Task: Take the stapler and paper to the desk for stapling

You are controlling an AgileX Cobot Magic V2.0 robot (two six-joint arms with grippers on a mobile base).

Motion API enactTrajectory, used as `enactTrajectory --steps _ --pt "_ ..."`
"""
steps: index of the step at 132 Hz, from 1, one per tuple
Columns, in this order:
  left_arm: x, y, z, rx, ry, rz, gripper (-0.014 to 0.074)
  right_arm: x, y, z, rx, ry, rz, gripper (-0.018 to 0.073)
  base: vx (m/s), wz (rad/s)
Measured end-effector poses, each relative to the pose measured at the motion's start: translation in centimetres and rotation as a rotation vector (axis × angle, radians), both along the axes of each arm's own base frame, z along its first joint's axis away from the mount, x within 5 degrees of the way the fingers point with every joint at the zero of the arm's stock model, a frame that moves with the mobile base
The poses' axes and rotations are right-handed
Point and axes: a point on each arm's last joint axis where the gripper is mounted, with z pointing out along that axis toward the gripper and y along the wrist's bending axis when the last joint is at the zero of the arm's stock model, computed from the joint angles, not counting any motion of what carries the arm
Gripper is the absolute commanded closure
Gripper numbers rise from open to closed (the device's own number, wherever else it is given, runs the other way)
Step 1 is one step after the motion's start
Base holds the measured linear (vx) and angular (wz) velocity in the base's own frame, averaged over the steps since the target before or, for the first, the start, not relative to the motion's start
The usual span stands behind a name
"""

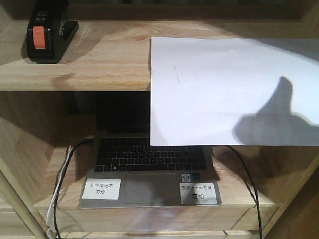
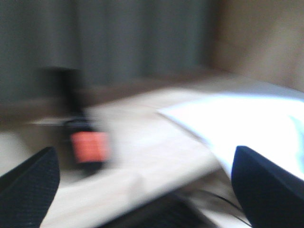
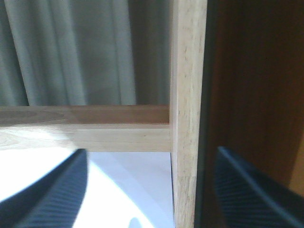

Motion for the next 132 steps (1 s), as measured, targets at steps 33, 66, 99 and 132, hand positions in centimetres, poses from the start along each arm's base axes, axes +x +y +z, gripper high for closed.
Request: enactTrajectory --steps 33,66,99,132 --pt "0.4 -1.2 -0.4 0.017 0.026 -0.067 -0.0095 0.0 0.0 0.0 0.0 0.0 0.0 0.017 0.0 0.0" --pt "1.7 -1.5 -0.2 0.034 0.052 -0.012 -0.0086 0.0 0.0 0.0 0.0 0.0 0.0 0.0214 0.0 0.0" --pt "6.2 -2.9 2.9 0.032 0.103 0.157 -0.0085 0.0 0.0 0.0 0.0 0.0 0.0 0.0234 0.0 0.0" --pt "11.1 -5.4 5.0 0.064 0.195 0.239 -0.0084 0.0 0.0 0.0 0.0 0.0 0.0 0.0234 0.0 0.0"
